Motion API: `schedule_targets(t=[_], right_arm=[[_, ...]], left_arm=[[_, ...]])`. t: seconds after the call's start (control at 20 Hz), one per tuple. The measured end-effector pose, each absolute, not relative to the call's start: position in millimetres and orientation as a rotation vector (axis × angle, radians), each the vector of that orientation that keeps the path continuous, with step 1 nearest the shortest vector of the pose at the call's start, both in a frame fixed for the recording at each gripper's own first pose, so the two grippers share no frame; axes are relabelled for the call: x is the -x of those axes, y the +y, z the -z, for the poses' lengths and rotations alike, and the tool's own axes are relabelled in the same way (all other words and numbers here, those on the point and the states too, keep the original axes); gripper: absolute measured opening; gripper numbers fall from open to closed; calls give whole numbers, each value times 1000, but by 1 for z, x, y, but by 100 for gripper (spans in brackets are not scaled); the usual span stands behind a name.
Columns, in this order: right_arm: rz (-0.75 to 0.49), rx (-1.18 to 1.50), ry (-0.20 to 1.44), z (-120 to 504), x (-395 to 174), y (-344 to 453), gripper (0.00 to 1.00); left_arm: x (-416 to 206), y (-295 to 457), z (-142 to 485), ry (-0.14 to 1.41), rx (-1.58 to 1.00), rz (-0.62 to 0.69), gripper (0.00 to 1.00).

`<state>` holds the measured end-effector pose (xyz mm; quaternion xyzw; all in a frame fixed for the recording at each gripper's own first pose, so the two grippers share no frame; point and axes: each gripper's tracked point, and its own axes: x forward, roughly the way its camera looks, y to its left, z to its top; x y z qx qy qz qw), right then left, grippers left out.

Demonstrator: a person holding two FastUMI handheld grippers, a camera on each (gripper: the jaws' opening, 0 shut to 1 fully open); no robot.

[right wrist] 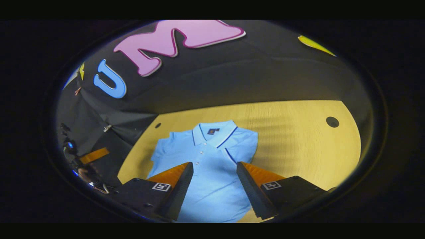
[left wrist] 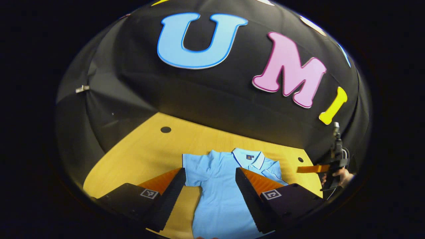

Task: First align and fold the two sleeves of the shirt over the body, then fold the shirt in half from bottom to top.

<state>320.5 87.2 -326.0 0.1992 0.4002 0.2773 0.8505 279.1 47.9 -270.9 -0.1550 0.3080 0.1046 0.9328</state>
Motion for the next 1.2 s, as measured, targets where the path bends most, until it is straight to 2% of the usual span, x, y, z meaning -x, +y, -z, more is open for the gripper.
schedule_targets(t=[0.2,0.35,0.4,0.45,0.55,0.75,1.1,1.2], right_arm=[[-537,-479,804,298,-288,64,84],[-458,-512,825,319,-270,37,87],[-428,-520,839,329,-264,28,77],[-405,-533,857,337,-257,20,87],[-366,-569,888,348,-245,8,87],[-316,-579,881,353,-240,-13,87],[-301,-639,880,350,-252,-11,87],[-304,-641,890,351,-252,-9,87]], left_arm=[[-327,98,341,779,238,-236,97],[-350,113,394,906,185,-210,97],[-361,114,403,918,157,-182,97],[-371,111,414,931,129,-143,98],[-379,106,435,976,74,-81,97],[-372,92,447,1033,108,18,97],[-333,74,461,1182,126,68,98],[-328,75,473,1223,78,44,97]])
